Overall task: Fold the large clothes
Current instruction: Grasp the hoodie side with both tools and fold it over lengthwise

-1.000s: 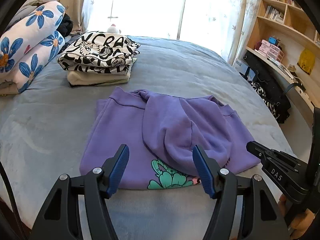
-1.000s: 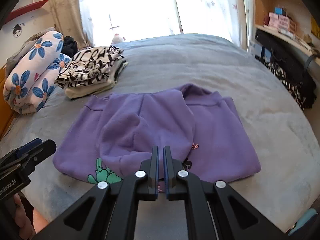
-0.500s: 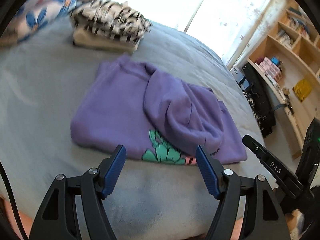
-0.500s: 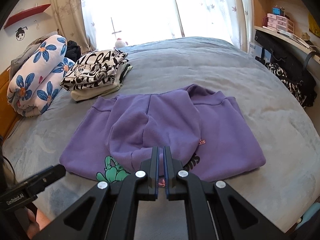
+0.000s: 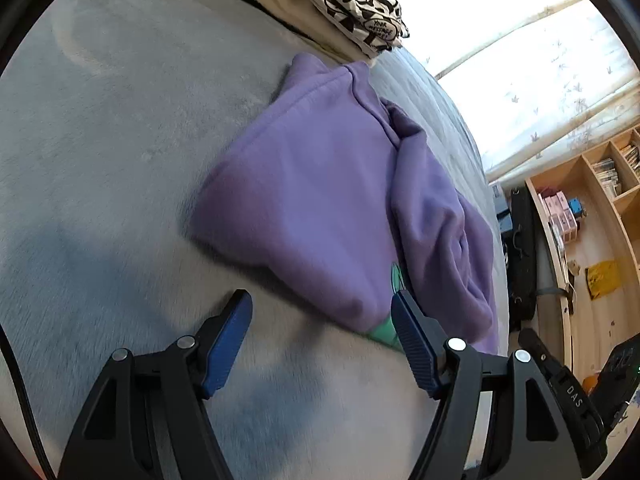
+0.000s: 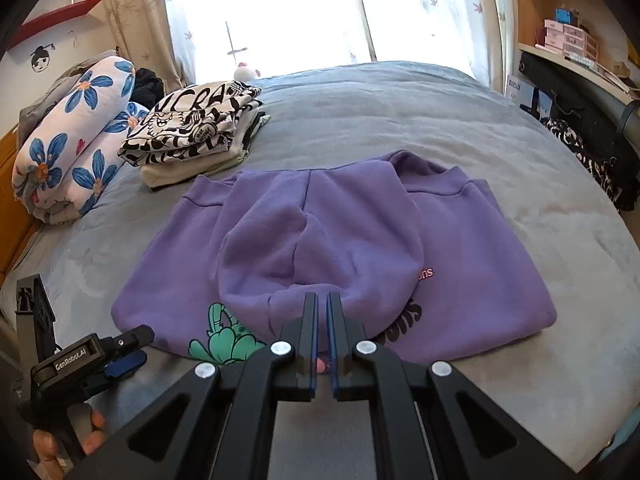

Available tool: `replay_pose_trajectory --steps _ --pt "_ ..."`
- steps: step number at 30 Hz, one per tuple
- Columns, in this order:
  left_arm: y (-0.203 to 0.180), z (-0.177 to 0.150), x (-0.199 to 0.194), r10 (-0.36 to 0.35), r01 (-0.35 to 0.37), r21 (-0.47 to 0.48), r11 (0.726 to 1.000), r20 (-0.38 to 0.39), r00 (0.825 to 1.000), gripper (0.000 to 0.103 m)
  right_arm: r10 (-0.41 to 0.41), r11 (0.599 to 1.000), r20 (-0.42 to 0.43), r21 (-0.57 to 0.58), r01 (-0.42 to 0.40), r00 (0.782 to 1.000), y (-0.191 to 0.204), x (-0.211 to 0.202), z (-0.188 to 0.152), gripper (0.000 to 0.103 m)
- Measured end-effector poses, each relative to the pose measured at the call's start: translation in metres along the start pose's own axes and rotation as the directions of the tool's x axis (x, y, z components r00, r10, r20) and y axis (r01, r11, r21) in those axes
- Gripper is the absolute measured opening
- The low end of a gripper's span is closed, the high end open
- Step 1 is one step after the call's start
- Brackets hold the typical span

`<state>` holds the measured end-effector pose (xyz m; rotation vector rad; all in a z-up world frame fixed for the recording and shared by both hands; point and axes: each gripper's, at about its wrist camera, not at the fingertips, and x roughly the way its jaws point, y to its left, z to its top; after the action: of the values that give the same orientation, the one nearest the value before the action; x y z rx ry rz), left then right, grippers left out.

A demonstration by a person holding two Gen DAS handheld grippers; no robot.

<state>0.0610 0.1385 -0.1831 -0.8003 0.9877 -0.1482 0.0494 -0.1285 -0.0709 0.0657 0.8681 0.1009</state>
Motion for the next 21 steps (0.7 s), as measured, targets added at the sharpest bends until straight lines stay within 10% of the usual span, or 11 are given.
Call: replay_pose_trajectory --steps 14,18,21 --pt "-0.012 0.047 0.052 -0.013 0.012 0.025 1.000 0.060 0.998 0.069 0.008 1.000 0.008 -0.024 -0.008 1.000 -0.001 0.032 0.022 0.004" --pt "-0.020 0.060 0.055 -0.003 -0.002 0.047 0.999 0.113 0.994 0.024 -0.001 0.998 0.049 -0.061 0.004 0.999 0.010 0.050 0.039 0.004" --pt "-0.026 0.058 0.050 0.000 -0.012 0.080 0.997 0.145 0.990 0.020 0.002 0.994 0.091 -0.105 0.007 0.996 0.022 0.069 0.043 0.004"
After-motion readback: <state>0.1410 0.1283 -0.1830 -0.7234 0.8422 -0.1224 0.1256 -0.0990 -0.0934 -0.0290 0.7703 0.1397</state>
